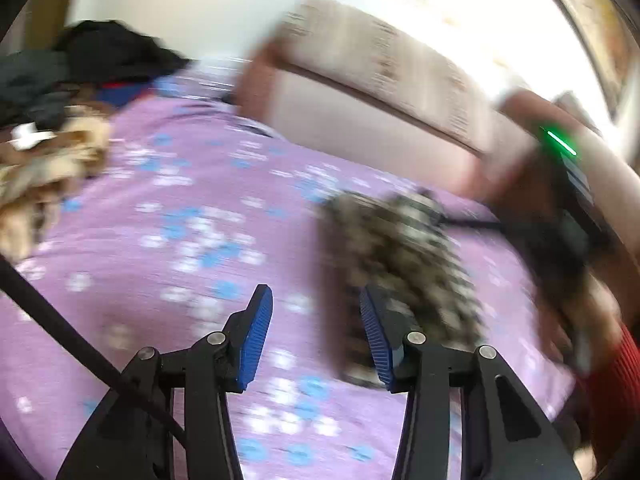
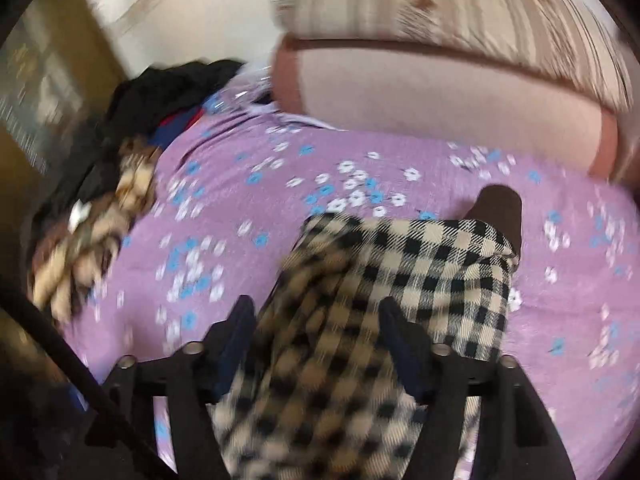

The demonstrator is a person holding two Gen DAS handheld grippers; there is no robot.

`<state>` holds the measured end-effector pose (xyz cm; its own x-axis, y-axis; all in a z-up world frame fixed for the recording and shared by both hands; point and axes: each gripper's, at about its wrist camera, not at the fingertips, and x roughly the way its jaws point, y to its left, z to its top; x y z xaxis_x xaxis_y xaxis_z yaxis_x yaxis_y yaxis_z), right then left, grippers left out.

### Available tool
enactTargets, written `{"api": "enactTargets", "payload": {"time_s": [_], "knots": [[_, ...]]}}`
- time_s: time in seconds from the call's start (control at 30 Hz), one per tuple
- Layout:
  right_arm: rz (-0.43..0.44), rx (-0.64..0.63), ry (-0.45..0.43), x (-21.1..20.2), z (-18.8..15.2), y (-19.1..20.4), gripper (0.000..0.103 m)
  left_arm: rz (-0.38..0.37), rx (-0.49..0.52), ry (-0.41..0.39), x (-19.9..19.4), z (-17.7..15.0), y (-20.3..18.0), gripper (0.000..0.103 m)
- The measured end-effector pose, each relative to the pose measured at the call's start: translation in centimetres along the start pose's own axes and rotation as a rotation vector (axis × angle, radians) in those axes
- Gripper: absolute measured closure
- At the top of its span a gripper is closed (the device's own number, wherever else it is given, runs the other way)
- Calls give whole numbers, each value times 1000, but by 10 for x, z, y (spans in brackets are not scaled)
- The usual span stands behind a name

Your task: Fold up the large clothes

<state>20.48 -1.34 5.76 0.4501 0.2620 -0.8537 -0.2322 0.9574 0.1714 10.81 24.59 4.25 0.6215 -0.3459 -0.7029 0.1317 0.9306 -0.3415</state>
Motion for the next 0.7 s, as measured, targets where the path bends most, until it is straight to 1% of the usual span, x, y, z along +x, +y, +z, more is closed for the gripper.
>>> {"api": "enactTargets", "payload": {"time_s": [0.07, 0.13, 0.17, 0.27, 0.33, 0.4, 0.47, 0.5, 0.53, 0.57, 0.67, 0.7], "knots": [[-5, -114, 9, -9, -21, 19, 26, 46, -36, -9, 0, 5, 16, 59], [-6, -224, 19, -17, -49, 41, 21, 62, -60, -6, 3, 6, 26, 59], [-14, -277, 21, -20, -66, 52, 21, 64, -71, 0, 4, 6, 28, 59], [-60, -356, -2, -24, -100, 68, 21, 62, -82, 24, 11, 7, 32, 59], [-104, -385, -36, -26, -116, 75, 18, 68, -80, 29, 14, 7, 31, 59], [-160, -415, -63, -25, -124, 83, 18, 82, -74, 33, 20, 6, 27, 59], [-187, -438, -67, -21, -124, 92, 17, 99, -77, 39, 20, 3, 23, 59], [-217, -458, -69, -17, -123, 99, 15, 105, -80, 42, 22, 4, 24, 59], [-251, -480, -71, -12, -119, 105, 13, 109, -88, 46, 24, 5, 26, 59], [-305, -509, -74, -4, -117, 114, 13, 111, -99, 50, 26, 5, 28, 59], [-387, -519, -72, 18, -106, 127, 13, 120, -131, 60, 33, 7, 37, 59], [-455, -523, -62, 30, -104, 129, 12, 127, -140, 63, 35, 8, 39, 59]]}}
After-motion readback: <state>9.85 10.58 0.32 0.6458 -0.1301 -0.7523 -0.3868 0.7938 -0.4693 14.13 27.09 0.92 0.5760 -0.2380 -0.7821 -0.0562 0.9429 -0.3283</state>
